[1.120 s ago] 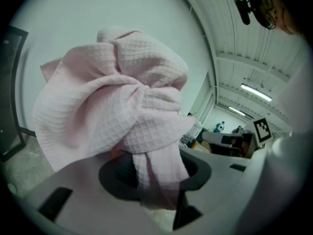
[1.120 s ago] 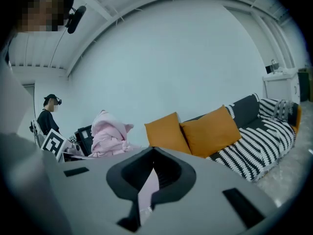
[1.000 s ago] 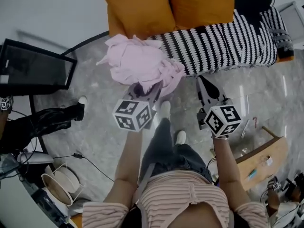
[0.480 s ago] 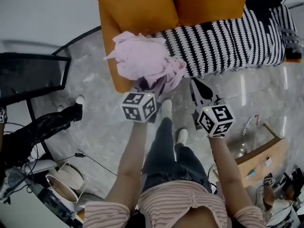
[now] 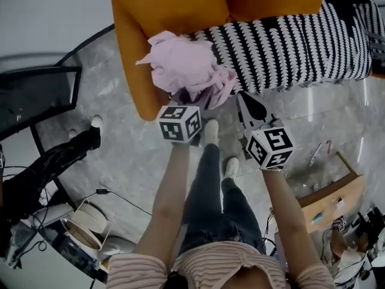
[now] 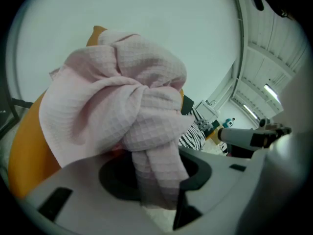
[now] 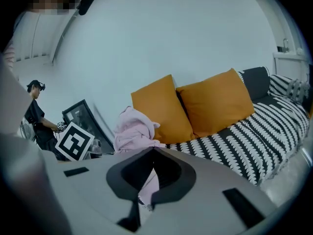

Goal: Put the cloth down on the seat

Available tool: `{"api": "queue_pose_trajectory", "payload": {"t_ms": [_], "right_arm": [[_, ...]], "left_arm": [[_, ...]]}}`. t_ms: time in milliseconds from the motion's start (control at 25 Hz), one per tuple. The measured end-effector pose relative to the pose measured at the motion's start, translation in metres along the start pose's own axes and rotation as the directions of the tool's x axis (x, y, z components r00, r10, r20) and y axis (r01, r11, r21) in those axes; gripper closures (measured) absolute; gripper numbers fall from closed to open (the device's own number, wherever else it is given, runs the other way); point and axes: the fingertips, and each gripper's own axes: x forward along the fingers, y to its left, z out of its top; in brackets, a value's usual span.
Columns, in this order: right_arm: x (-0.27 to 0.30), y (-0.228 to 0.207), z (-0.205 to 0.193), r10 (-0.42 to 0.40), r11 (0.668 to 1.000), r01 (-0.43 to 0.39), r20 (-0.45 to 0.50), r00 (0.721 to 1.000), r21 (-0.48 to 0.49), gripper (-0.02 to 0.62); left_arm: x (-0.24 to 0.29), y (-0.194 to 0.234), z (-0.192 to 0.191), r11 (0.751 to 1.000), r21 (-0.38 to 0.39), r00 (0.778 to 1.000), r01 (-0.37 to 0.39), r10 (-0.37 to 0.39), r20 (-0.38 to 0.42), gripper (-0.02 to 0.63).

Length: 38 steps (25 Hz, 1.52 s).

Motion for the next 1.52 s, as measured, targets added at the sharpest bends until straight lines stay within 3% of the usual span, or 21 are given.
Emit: {"api": "queue_pose_trajectory", "payload": {"t_ms": [320,680,1040,1520], "right_arm": [[0.033,-0.036,-0.015,-0.010,1.000,0.009,-0.044,0.999,-0.006,0.588],[0.060,-0.050,-0.031,-0.003,0.999,-0.002,-0.103,0.995,-0.048,0.588],[0.119,-0.060,-0.045,0.001,0.998,-0.011,-0.162,0.987,-0.058,0.588],[0.150,-0.065,-0.071,-0.005,0.999,-0.004,-0.225,0.974,-0.040,0.588]], "left_arm": [[0.053,0.012,-0.010,1.000,0.021,0.998,-0.007,0.008,-0.060,0.443],[0.093,0.024,-0.015,0.999,0.025,0.995,-0.023,0.026,-0.101,0.443],[0.135,0.063,-0.010,0.999,-0.026,0.989,-0.036,0.032,-0.141,0.443],[0.165,0.078,-0.022,0.997,-0.008,0.977,-0.075,0.072,-0.203,0.440]]}}
